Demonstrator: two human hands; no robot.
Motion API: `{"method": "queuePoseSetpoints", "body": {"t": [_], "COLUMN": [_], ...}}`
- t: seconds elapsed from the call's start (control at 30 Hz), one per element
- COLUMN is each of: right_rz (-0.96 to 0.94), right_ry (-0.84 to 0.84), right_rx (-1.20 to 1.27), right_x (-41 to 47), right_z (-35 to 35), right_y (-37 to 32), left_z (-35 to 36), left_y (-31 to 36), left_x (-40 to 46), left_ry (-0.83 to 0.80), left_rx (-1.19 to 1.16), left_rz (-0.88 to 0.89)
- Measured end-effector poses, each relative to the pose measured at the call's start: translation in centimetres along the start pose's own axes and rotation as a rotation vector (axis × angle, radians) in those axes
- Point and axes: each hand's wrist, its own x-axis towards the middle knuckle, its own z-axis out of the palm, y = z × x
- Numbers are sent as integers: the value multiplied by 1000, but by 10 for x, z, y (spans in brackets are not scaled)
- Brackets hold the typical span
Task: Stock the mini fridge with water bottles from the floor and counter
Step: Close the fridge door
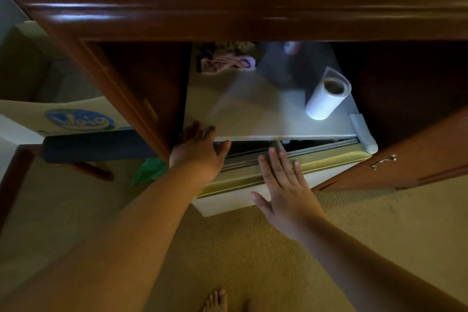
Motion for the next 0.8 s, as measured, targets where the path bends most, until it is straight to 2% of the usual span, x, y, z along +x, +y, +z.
{"method": "queuePoseSetpoints", "body": {"t": [0.4, 0.8], "right_rz": [134, 135], "right_ry": [62, 48], "right_rx": [31, 45], "right_x": [46, 48], "right_z": [0, -3], "right_y": [-12, -12], "left_z": [-1, 1], "left_y": [2, 2], "left_x": [-7, -12], "left_ry": [-8, 13], "left_rx": [-21, -18], "left_rz": [7, 29]}}
